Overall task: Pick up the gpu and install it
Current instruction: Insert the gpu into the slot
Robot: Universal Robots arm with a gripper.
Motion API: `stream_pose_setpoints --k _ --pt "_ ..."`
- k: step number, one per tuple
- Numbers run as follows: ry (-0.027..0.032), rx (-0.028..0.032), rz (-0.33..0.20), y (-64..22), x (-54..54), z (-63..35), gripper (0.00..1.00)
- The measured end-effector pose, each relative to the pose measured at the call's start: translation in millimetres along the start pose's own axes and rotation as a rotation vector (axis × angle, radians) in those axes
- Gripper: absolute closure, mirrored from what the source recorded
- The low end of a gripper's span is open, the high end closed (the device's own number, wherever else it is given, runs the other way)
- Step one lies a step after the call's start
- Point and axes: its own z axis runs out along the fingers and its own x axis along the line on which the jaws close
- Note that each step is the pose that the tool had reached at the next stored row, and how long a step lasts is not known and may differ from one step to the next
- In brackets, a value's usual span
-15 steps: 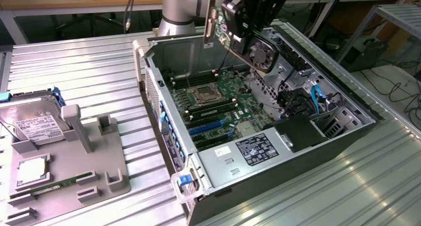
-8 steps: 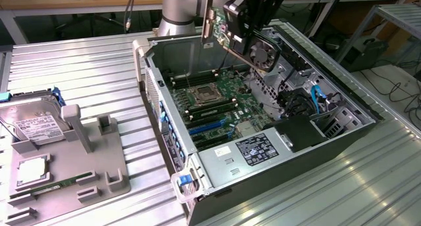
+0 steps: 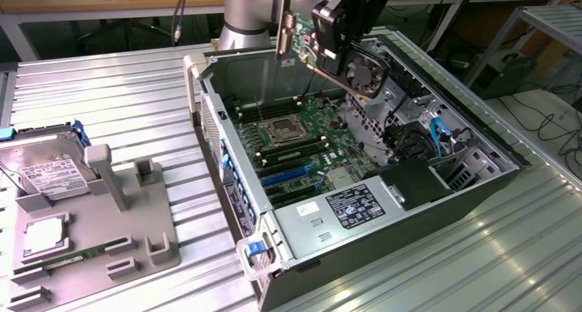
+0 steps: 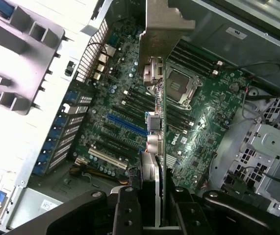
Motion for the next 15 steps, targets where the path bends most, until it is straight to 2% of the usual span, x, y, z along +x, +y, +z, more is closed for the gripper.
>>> stream_pose_setpoints --k 15 --pt "0.0002 -0.0031 -0.135 0.0 0.0 0.0 0.72"
